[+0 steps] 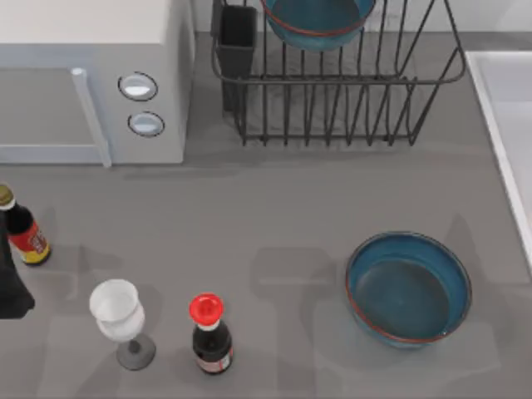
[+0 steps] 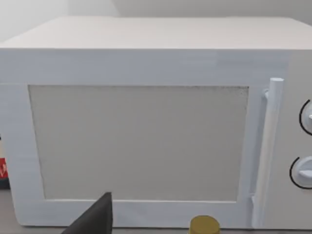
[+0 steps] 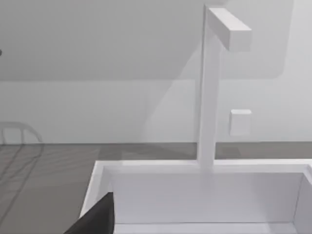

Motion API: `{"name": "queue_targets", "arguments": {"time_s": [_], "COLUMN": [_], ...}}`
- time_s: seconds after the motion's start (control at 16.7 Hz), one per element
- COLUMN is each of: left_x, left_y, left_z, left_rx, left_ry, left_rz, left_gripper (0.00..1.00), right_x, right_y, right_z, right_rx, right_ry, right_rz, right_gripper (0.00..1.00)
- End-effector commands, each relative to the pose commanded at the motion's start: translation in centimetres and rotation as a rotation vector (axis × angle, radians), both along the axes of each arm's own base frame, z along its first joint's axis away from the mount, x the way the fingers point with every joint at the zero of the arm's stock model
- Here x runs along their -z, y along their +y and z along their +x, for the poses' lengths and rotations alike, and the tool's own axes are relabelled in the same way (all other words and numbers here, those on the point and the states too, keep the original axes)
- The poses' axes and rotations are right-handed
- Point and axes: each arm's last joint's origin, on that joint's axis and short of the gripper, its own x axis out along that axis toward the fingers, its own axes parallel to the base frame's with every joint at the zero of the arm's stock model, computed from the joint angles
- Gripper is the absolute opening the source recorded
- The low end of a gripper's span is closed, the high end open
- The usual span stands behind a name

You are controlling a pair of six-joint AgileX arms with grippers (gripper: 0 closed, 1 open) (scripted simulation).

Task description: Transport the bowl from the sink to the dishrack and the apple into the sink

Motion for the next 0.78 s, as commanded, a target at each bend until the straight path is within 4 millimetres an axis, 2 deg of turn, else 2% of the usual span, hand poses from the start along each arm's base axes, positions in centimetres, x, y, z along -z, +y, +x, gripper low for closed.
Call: {"name": "queue_targets", "arguments": {"time_s": [0.24, 0.42, 0.6, 0.78], "left_x": [0.0, 0.0, 0.0, 0.0], "left_y": [0.0, 0.0, 0.0, 0.0], "left_z": [0.0, 0.0, 0.0, 0.0], "left_rx": [0.0, 0.0, 0.0, 0.0], "left_ry": [0.0, 0.0, 0.0, 0.0], "left_rz": [0.0, 0.0, 0.0, 0.0], "left_gripper": [1.0, 1.0, 1.0, 1.0], "right_x": [-4.7, -6.4, -5.9, -4.1], "right_y": [3.2, 5.3, 6.8, 7.6], "right_z": [-4.0, -8.0, -11.3, -13.3], "right_rx": [0.002, 0.002, 0.001, -0.002], "right_ry": [-0.057, -0.105, -0.127, -0.097], "right_rz": [-0.02, -0.028, -0.024, -0.014], "right_gripper": [1.0, 1.0, 1.0, 1.0]}}
